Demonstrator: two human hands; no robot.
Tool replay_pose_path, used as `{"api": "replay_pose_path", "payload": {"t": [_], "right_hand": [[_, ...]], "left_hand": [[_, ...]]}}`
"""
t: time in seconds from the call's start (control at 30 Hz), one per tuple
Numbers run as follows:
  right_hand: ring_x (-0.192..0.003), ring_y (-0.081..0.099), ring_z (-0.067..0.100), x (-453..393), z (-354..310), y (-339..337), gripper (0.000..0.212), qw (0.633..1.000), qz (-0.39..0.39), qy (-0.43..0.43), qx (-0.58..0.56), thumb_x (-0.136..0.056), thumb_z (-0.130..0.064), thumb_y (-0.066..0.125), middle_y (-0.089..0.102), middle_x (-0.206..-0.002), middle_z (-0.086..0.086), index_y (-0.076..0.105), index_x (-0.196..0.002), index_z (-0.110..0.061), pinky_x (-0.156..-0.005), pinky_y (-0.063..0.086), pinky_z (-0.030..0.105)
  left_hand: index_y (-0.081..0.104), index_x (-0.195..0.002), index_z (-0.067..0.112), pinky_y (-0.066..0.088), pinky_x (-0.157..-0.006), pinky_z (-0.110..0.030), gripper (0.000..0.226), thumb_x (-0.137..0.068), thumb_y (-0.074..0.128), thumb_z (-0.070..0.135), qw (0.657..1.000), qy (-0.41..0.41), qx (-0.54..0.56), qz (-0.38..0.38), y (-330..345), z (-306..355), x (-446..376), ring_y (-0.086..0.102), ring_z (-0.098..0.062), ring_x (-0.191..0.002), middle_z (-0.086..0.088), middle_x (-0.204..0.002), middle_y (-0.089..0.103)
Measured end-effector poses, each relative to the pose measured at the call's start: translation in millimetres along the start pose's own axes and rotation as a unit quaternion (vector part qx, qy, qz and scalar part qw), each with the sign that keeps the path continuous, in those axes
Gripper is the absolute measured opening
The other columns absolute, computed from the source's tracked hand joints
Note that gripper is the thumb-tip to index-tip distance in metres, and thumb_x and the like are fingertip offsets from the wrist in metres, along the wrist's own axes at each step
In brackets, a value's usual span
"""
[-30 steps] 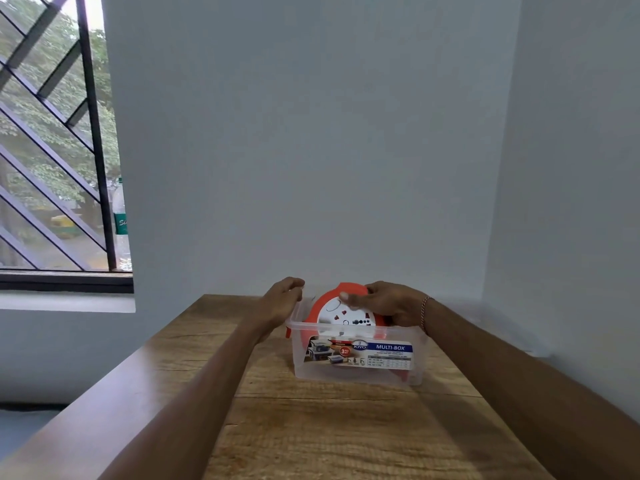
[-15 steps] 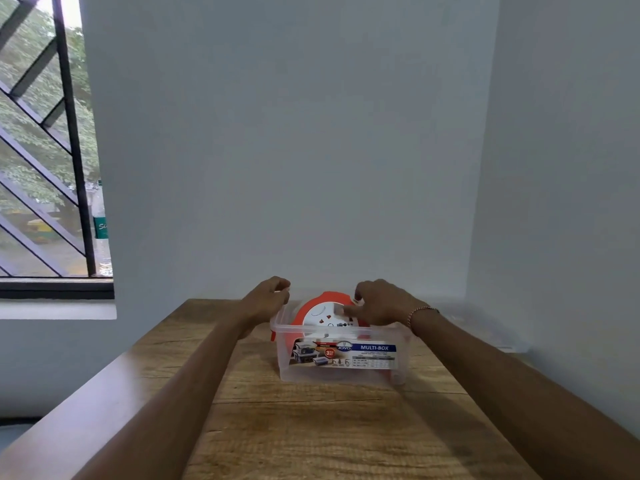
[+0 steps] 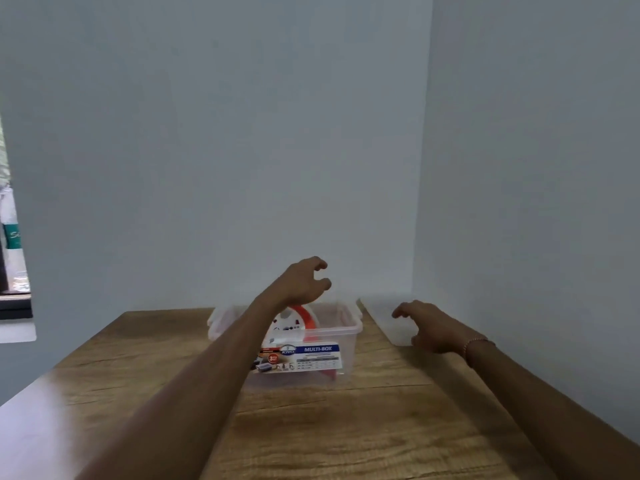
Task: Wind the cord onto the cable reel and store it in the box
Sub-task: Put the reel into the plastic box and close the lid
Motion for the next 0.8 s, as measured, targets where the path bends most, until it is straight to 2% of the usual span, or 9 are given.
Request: {"api": "replay_pose_path", "payload": {"t": [0.1,0.23,0.37,0.43,0.5,0.6,0.7,0.8], "right_hand": [[-0.127,0.042,0.018,5,20,10,0.057,1.000,-0.006,0.011,0.026,-0.085,-0.010,0.064,0.041,-0.141,0.000,0.044,-0.136,-0.027,-0.102,0.038,0.029],[-0.122,0.045,0.017,11,24,5,0.049,0.995,0.027,-0.040,0.089,-0.090,-0.032,0.061,0.042,-0.141,-0.001,0.046,-0.136,-0.023,-0.097,0.041,0.028],[-0.119,0.048,0.022,11,12,12,0.041,0.971,0.050,-0.112,0.204,-0.094,-0.032,0.048,0.048,-0.138,0.004,0.052,-0.131,-0.016,-0.094,0.044,0.035],[-0.110,0.055,0.026,12,5,14,0.034,0.955,0.068,-0.134,0.256,-0.095,-0.031,0.044,0.056,-0.128,0.006,0.058,-0.120,-0.013,-0.086,0.047,0.039],[-0.090,0.061,0.027,15,-3,17,0.022,0.938,0.072,-0.160,0.301,-0.094,-0.025,0.044,0.064,-0.104,0.009,0.059,-0.101,-0.010,-0.070,0.048,0.038],[-0.066,0.059,0.026,22,-11,11,0.002,0.927,0.093,-0.163,0.325,-0.087,-0.012,0.054,0.064,-0.080,0.007,0.053,-0.086,-0.012,-0.053,0.040,0.035],[-0.048,0.053,0.020,28,-15,-19,0.016,0.926,0.194,-0.142,0.292,-0.076,-0.002,0.067,0.058,-0.063,0.001,0.056,-0.078,-0.013,-0.042,0.035,0.029],[-0.044,0.049,0.018,37,-24,-57,0.015,0.919,0.293,-0.136,0.224,-0.082,-0.008,0.067,0.058,-0.062,-0.002,0.055,-0.079,-0.016,-0.041,0.038,0.028]], "left_hand": [[0.042,-0.143,0.014,0.037,-0.104,-0.035,0.053,-0.094,0.056,0.029,0.999,0.019,-0.023,-0.026,22,19,-13,0.045,-0.025,-0.133,-0.007,-0.149,0.045],[0.041,-0.143,0.012,0.040,-0.103,-0.035,0.053,-0.094,0.056,0.028,0.998,0.028,-0.038,-0.038,38,32,-27,0.048,-0.026,-0.131,-0.008,-0.148,0.045],[0.040,-0.142,0.009,0.041,-0.102,-0.035,0.054,-0.094,0.055,0.027,0.998,0.012,-0.040,-0.045,47,32,-34,0.048,-0.027,-0.130,-0.010,-0.147,0.046],[0.040,-0.142,0.008,0.041,-0.101,-0.034,0.054,-0.094,0.055,0.027,0.998,0.007,-0.038,-0.048,51,31,-35,0.049,-0.027,-0.129,-0.010,-0.147,0.046],[0.040,-0.142,0.008,0.042,-0.101,-0.035,0.053,-0.094,0.055,0.026,0.998,0.005,-0.041,-0.048,55,30,-35,0.049,-0.027,-0.129,-0.011,-0.146,0.047],[0.042,-0.141,0.008,0.043,-0.101,-0.035,0.052,-0.094,0.055,0.027,0.998,0.007,-0.045,-0.045,58,33,-34,0.050,-0.026,-0.128,-0.010,-0.145,0.048],[0.041,-0.141,0.009,0.044,-0.101,-0.036,0.054,-0.093,0.057,0.027,0.998,0.011,-0.036,-0.041,55,35,-31,0.050,-0.026,-0.127,-0.010,-0.145,0.048],[0.036,-0.144,0.010,0.043,-0.102,-0.037,0.060,-0.092,0.059,0.028,0.999,0.014,-0.027,-0.029,47,33,-30,0.048,-0.027,-0.129,-0.010,-0.148,0.044]]}}
Point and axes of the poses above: each hand's wrist, its own x-axis away from the middle knuckle, its own y-axis out of the palm, z = x × y, the point moved 9 cm from there along -x, towards the middle knuckle
